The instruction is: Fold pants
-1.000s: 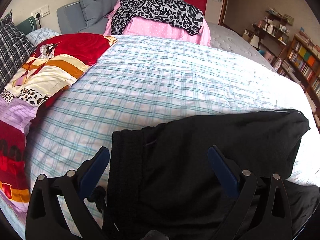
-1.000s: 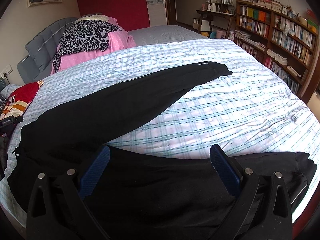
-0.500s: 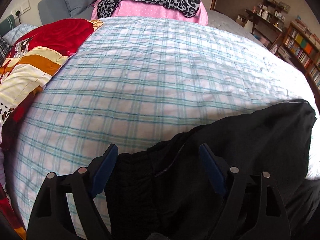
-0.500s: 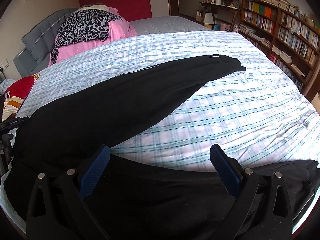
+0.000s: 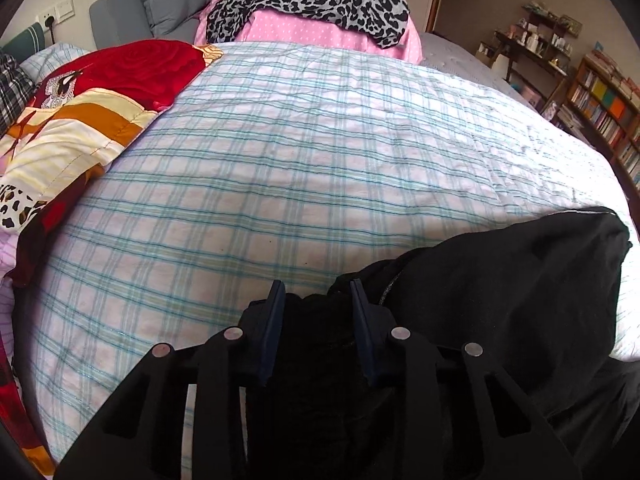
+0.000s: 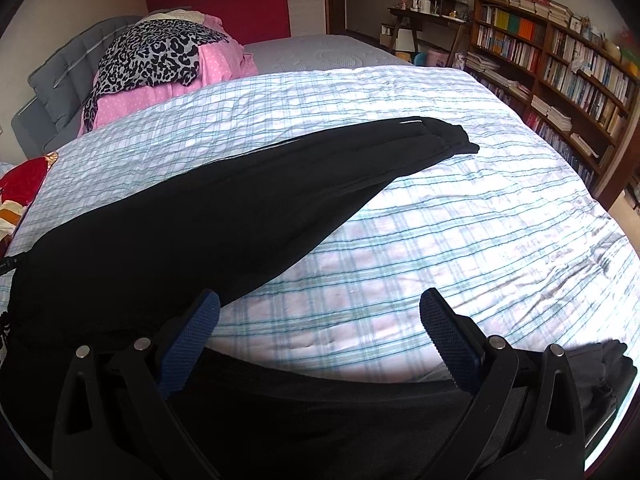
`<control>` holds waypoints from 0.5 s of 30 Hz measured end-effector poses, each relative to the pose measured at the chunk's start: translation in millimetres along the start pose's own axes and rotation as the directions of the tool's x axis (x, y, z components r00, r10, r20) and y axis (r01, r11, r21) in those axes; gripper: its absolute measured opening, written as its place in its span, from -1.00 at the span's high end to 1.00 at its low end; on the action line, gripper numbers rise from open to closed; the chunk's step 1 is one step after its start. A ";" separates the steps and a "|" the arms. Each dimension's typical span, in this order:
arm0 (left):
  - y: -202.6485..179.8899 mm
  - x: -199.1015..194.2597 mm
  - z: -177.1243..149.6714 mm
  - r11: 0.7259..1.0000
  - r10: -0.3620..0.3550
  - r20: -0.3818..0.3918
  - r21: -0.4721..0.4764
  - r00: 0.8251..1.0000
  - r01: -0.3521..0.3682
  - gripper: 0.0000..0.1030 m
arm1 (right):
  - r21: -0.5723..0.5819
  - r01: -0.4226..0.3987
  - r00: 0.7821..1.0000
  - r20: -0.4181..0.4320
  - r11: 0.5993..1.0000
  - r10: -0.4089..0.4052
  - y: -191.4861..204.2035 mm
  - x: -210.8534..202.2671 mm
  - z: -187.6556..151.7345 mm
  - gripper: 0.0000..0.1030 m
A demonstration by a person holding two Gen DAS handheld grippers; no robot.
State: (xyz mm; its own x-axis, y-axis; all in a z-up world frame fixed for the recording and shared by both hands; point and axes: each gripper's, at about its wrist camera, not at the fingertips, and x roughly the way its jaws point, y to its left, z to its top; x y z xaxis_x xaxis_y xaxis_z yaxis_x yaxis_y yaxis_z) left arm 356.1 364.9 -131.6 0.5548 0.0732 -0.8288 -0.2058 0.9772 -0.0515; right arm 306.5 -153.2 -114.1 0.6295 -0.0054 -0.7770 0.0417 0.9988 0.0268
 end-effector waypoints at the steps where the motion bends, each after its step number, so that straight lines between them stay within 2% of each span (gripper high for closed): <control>1: -0.5 -2.8 -0.2 1.000 -0.006 0.006 0.001 1.000 0.006 0.38 | 0.013 0.010 1.000 0.000 1.000 -0.010 -6.8 2.5 5.6 -0.96; 9: -5.4 -21.5 1.3 0.999 -0.037 0.036 -0.004 0.999 0.037 0.43 | 0.115 0.102 0.995 -0.007 0.988 -0.102 -72.6 39.7 70.1 -0.96; 11: -8.1 -25.5 0.8 0.999 -0.042 0.041 0.000 0.998 0.042 0.49 | 0.119 0.100 0.995 -0.020 0.988 -0.098 -83.6 54.5 90.7 -0.96; 13: -10.3 -28.2 0.1 0.998 -0.055 0.037 0.001 0.998 0.055 0.72 | 0.147 0.094 0.995 -0.040 0.985 -0.089 -94.8 70.1 111.7 -0.96; 15: -13.1 -30.9 -1.7 0.998 -0.056 0.037 0.003 0.998 0.056 0.72 | 0.195 0.066 0.996 -0.067 0.979 -0.054 -106.9 87.7 133.0 -0.96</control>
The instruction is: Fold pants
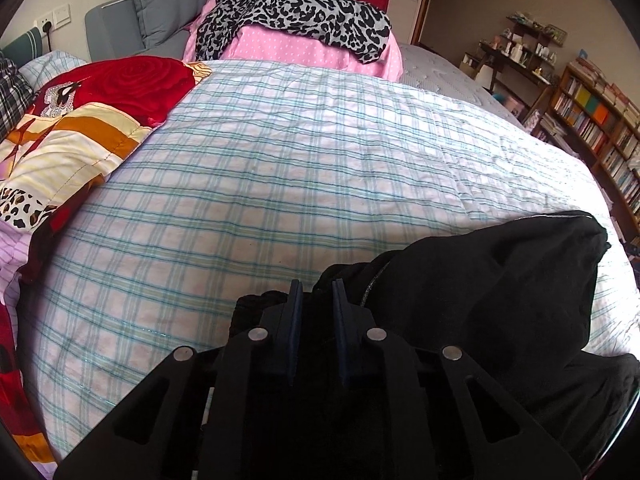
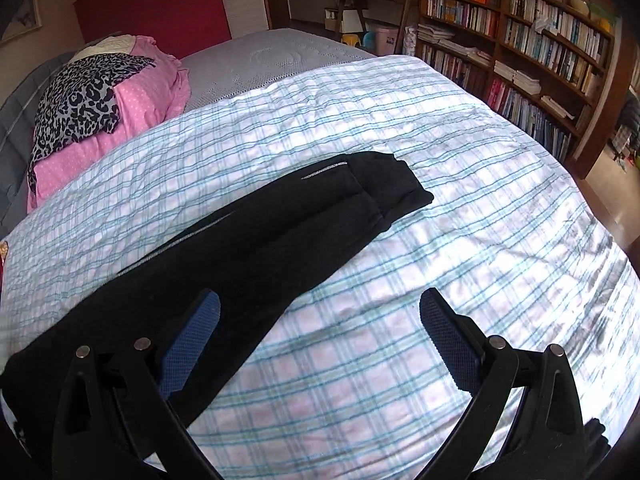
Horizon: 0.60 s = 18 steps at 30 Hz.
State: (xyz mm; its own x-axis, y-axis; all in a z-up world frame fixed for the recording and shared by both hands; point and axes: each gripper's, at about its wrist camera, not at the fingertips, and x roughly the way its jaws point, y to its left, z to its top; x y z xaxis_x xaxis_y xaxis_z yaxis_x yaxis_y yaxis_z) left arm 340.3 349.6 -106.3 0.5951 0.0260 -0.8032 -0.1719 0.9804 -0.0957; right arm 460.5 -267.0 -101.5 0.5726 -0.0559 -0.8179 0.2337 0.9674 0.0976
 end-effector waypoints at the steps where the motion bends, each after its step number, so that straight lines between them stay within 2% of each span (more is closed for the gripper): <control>1: -2.3 -1.0 -1.0 1.000 0.003 0.002 0.007 1.000 -0.003 0.72 | 0.021 -0.006 1.000 -0.013 1.000 0.006 -2.3 8.6 11.9 -0.96; 8: 0.6 13.4 2.4 0.999 0.028 -0.011 0.042 1.000 -0.027 0.69 | 0.118 0.035 0.996 -0.086 0.992 -0.025 -1.5 71.6 84.2 -0.96; 9: 1.5 17.0 3.2 0.999 0.023 -0.017 0.047 1.000 -0.022 0.63 | 0.131 0.041 0.995 -0.092 0.991 -0.029 -2.3 79.3 91.6 -0.96; 11: 3.6 24.1 4.7 0.998 0.022 -0.030 0.057 0.999 -0.020 0.34 | 0.162 0.058 0.993 -0.111 0.985 -0.040 -2.0 95.5 100.7 -0.96; 12: 4.3 27.2 5.6 0.998 0.013 -0.033 0.062 0.999 -0.010 -0.07 | 0.172 0.067 0.992 -0.120 0.983 -0.046 -2.0 102.9 105.2 -0.96; 13: 4.4 30.2 6.7 0.998 0.004 -0.037 0.069 0.999 -0.002 -0.34 | 0.179 0.072 0.990 -0.130 0.981 -0.049 -1.7 109.8 108.2 -0.96; 16: 4.0 44.1 9.3 0.996 0.001 -0.066 0.094 0.998 0.005 -0.40 | 0.192 0.082 0.985 -0.163 0.978 -0.051 2.1 127.7 114.4 -0.90; 18: 4.2 54.9 9.9 0.994 0.004 -0.088 0.108 0.996 0.005 -0.41 | 0.199 0.093 0.980 -0.193 0.976 -0.053 6.6 138.6 115.8 -0.69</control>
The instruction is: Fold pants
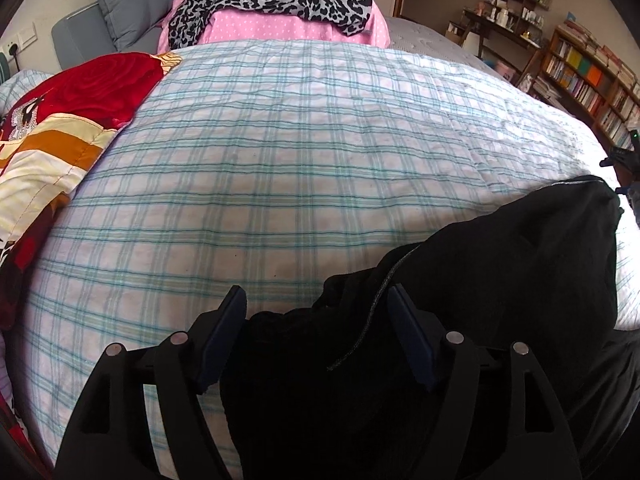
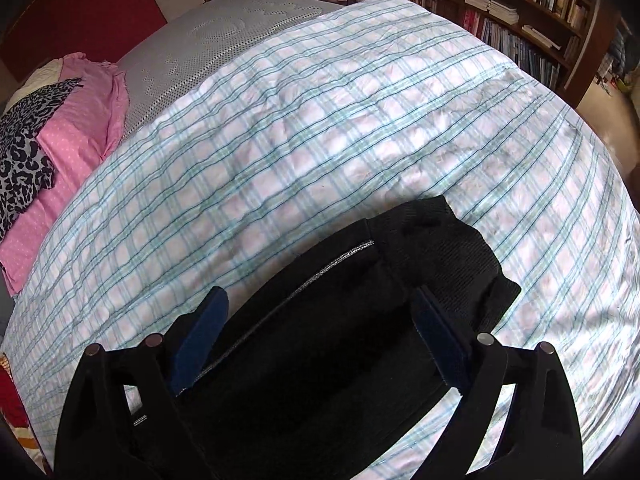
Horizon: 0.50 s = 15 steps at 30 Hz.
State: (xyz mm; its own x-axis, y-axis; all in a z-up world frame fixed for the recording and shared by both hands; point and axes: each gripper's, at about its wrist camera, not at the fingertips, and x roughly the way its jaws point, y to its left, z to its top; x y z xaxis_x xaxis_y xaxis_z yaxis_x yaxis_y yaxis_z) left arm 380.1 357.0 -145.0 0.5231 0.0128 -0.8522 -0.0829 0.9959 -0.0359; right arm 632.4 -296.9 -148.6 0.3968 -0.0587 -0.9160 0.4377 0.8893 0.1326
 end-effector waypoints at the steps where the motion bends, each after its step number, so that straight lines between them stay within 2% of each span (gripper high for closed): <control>1: 0.1 5.0 0.5 1.000 -0.005 -0.011 0.005 1.000 0.005 -0.41 | 0.004 0.001 1.000 -0.018 1.000 -0.001 2.9 4.9 0.4 -0.68; 2: 0.2 9.5 0.9 1.000 -0.007 -0.021 0.010 1.000 0.007 -0.41 | 0.008 0.005 0.999 -0.038 1.000 -0.005 5.6 10.1 0.9 -0.67; 3: -0.9 12.6 0.5 1.000 -0.005 -0.028 0.019 1.000 0.006 -0.31 | 0.013 0.016 0.998 -0.057 1.000 -0.015 8.1 15.3 0.7 -0.67; 4: -2.7 14.7 0.2 0.999 0.004 -0.031 0.035 1.000 -0.003 -0.10 | 0.018 0.029 0.997 -0.073 0.999 -0.028 9.8 20.6 0.8 -0.67; 5: -4.6 15.9 -0.1 0.999 0.007 -0.034 0.050 0.999 -0.005 -0.03 | 0.016 0.044 0.995 -0.087 0.999 -0.042 11.4 26.0 1.0 -0.67; 6: -6.1 14.9 -0.4 0.998 -0.005 -0.031 0.061 1.000 0.007 0.16 | 0.010 0.059 0.994 -0.098 0.998 -0.058 12.7 31.5 1.0 -0.62; 7: -7.2 13.0 -0.3 0.998 -0.004 -0.025 0.068 1.000 0.005 0.26 | 0.006 0.077 0.991 -0.107 0.997 -0.076 13.5 36.5 0.9 -0.58; 10: -10.8 4.8 -1.4 0.997 -0.003 -0.006 0.081 1.000 0.004 0.37 | -0.010 0.126 0.985 -0.117 0.992 -0.126 12.5 47.5 -0.1 -0.37; 12: -12.6 -2.8 -2.5 0.997 -0.005 0.009 0.081 1.000 0.004 0.47 | -0.023 0.148 0.984 -0.099 0.989 -0.150 12.4 45.6 -2.3 -0.10; 13: -13.7 -7.2 -2.9 0.997 -0.008 0.016 0.080 1.000 0.006 0.72 | -0.028 0.159 0.983 -0.089 0.987 -0.161 11.8 42.8 -3.5 0.02; 15: -16.3 -17.4 -3.7 0.998 -0.021 0.030 0.068 0.999 0.018 0.77 | -0.029 0.157 0.985 -0.072 0.987 -0.158 7.4 34.8 -5.4 0.49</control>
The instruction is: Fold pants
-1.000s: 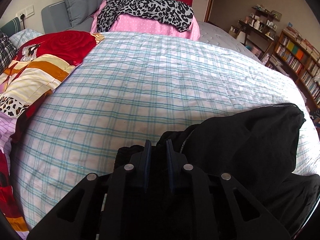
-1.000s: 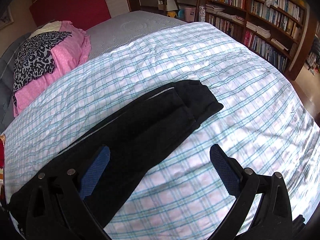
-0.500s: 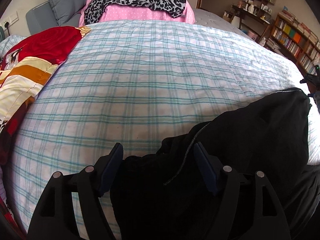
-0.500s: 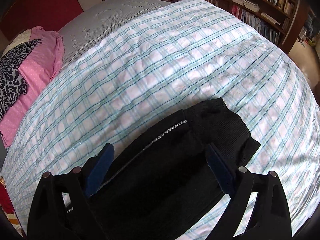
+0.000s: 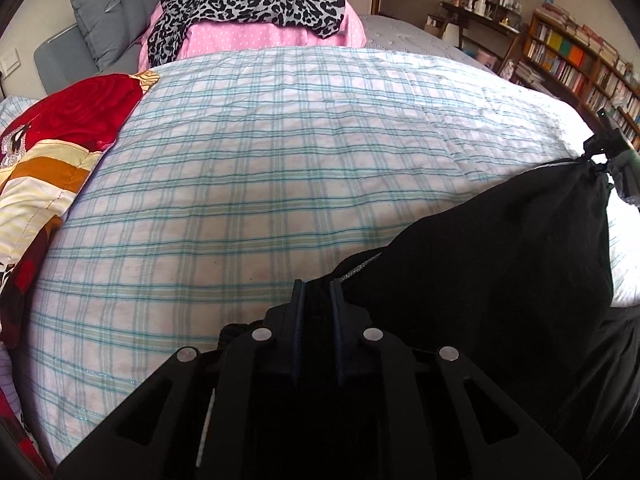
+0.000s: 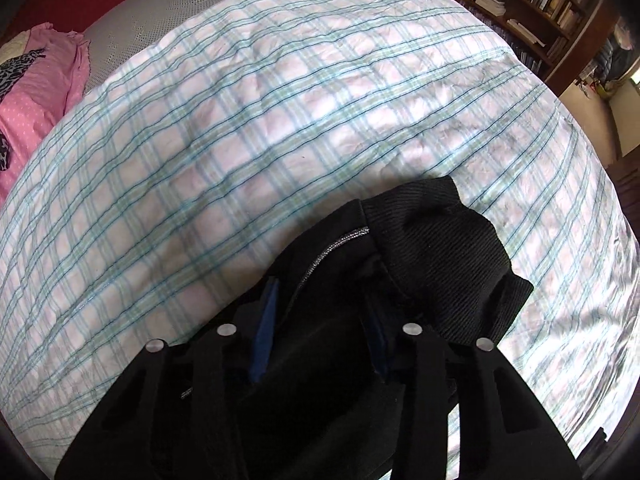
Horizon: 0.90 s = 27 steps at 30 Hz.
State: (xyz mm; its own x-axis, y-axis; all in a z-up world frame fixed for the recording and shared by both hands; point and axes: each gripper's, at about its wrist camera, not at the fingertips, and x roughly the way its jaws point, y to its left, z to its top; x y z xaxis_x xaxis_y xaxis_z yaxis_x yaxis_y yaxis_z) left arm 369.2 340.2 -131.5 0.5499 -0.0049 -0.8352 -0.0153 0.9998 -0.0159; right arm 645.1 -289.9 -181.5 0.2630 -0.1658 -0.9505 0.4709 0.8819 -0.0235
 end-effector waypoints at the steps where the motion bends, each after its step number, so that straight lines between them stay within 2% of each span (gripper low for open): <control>1: -2.5 -5.8 -0.4 1.000 0.003 0.012 0.001 1.000 -0.003 0.77 | 0.003 -0.014 1.000 0.006 1.000 0.014 -4.3 -4.0 -1.3 0.58; 2: -4.4 -11.2 -0.8 1.000 0.004 0.022 0.001 1.000 -0.004 0.78 | 0.007 -0.032 0.999 0.012 0.999 0.032 -8.8 -9.7 -0.9 0.75; 3: -6.1 -16.7 -1.1 1.000 0.003 0.030 -0.001 1.000 -0.003 0.78 | 0.013 -0.053 0.998 0.018 0.999 0.052 -14.8 -15.2 -1.5 0.81; 10: -18.8 -59.4 -5.6 1.000 0.004 0.096 0.005 0.995 -0.004 0.78 | 0.035 -0.147 0.986 0.086 0.989 0.144 -55.9 -68.1 -15.6 0.85; 14: -22.9 -86.2 -19.6 1.000 -0.004 0.132 -0.007 0.991 0.005 0.78 | 0.041 -0.187 0.976 0.126 0.982 0.180 -82.5 -100.6 -30.6 0.85; 20: -29.2 -124.7 -50.6 1.000 -0.009 0.166 -0.020 0.986 0.012 0.80 | 0.069 -0.270 0.950 0.179 0.960 0.254 -148.2 -140.7 -80.7 0.85; 21: -29.8 -130.1 -55.8 1.000 -0.011 0.169 -0.024 0.986 0.015 0.89 | 0.075 -0.281 0.946 0.189 0.957 0.263 -161.8 -148.0 -94.1 0.85; 26: -31.5 -154.1 -81.3 0.998 -0.021 0.187 -0.052 0.982 0.031 0.90 | 0.130 -0.342 0.925 0.220 0.931 0.309 -221.4 -170.7 -148.2 0.85; 27: -31.8 -158.7 -86.5 0.998 -0.025 0.190 -0.053 0.981 0.035 0.91 | 0.138 -0.340 0.923 0.239 0.930 0.302 -232.3 -176.1 -159.8 0.95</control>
State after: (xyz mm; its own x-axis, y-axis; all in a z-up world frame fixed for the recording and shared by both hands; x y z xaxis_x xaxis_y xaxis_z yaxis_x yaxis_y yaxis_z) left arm 210.1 307.4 -45.9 0.6990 -0.0253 -0.7147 -0.0404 0.9964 -0.0749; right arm 354.8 -395.0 -58.2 0.5864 0.0075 -0.8100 0.4651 0.8156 0.3443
